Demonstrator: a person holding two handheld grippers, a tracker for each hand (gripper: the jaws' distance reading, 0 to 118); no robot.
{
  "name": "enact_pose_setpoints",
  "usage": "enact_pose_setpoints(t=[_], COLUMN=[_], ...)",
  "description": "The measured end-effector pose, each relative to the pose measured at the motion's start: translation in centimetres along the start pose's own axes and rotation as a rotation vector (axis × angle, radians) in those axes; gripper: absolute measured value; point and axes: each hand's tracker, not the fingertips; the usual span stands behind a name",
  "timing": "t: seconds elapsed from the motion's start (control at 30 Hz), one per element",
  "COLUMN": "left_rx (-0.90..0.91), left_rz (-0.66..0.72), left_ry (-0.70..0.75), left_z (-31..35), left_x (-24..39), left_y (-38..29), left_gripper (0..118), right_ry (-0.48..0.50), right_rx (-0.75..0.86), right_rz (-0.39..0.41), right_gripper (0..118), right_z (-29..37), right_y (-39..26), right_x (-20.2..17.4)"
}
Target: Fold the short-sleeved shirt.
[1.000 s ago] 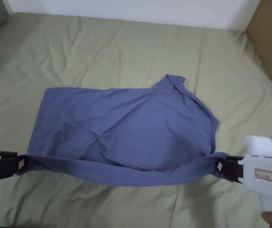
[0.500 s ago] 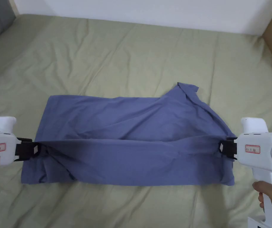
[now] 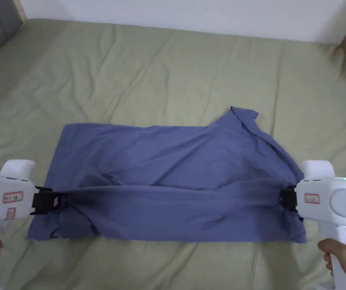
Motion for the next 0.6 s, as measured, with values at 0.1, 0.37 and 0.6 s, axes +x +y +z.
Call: enact_pose_setpoints(t=[0.1,0.37,0.6], left_rx=[0.075,0.093,0.002], left_rz=[0.069,0.084,0.404], left_ry=[-0.027,-0.013,-0.116], left_z=[1.2,5.7,3.1], left_x=[-0.5,-0.6,-1.5], left_y=[-0.4,-4.1,-7.1], left_gripper=[82,87,87], right_ry=[-0.050,0.040,0.113], right_rx=[0.071,0.311,0.319], right_rz=[0.019,-0.115,-0.104], right_gripper=[79,79,79], right_z=[1.1,8.6,11.2], right_y=[-0.7,-4.7,-6.7], right_x=[0.0,1.9,1.1])
